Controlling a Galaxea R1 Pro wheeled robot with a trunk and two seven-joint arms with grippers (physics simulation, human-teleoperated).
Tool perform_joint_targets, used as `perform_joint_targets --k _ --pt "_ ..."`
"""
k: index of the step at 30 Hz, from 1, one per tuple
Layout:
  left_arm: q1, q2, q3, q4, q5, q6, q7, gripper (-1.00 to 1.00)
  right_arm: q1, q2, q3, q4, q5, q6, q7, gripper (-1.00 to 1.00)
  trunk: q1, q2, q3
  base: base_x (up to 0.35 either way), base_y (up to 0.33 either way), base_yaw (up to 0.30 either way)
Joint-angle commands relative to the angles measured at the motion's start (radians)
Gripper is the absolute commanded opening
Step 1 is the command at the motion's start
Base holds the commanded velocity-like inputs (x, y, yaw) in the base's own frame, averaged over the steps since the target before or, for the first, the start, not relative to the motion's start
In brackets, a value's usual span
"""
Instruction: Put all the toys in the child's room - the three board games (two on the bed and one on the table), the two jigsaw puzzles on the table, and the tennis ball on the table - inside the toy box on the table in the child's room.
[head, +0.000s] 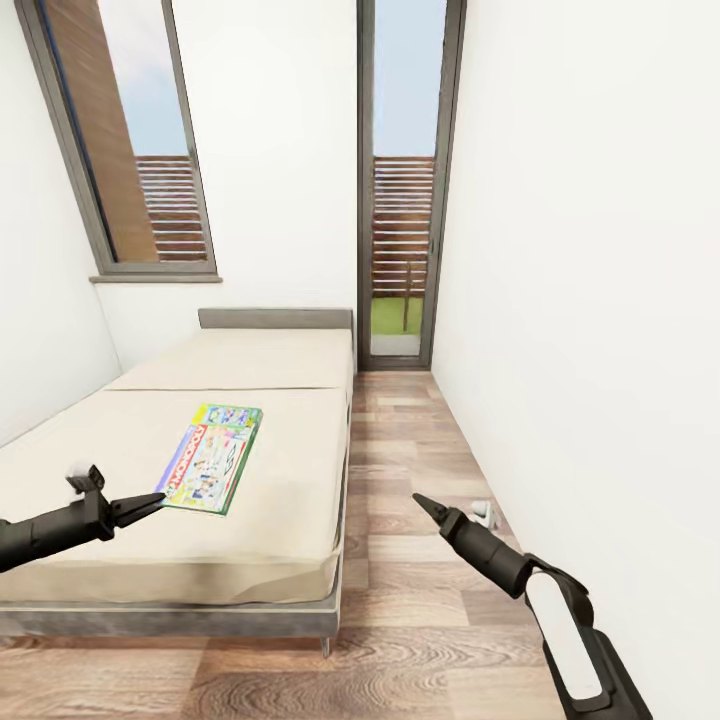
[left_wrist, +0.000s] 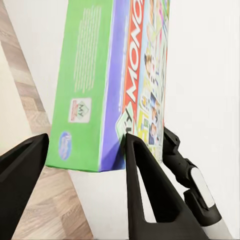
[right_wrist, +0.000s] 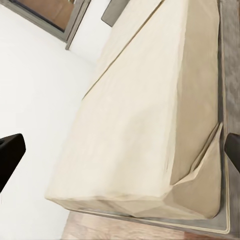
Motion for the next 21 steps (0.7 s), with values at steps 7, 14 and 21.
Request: perform_joint_targets --k 7,14,21 --pt "0.002 -0.004 0.04 0.0 0.014 0.008 -0.002 -1.0 0.002 -0.003 -0.043 0.0 -0.021 0.011 0.006 1.0 -0.027 0.049 0.021 0.0 0.0 0.0" --pt "0.002 -0.004 0.048 0.0 0.013 0.008 -0.003 -1.0 0.003 -0.003 -0.082 -0.002 -0.014 0.011 0.004 1.0 -0.054 0.098 0.043 0.0 0.0 0.0" --pt "0.002 -0.005 0.049 0.0 0.009 0.007 -0.001 -1.0 0.002 -0.007 -0.085 0.016 0.01 0.016 -0.009 1.0 -0.081 0.147 0.065 0.0 0.0 0.0"
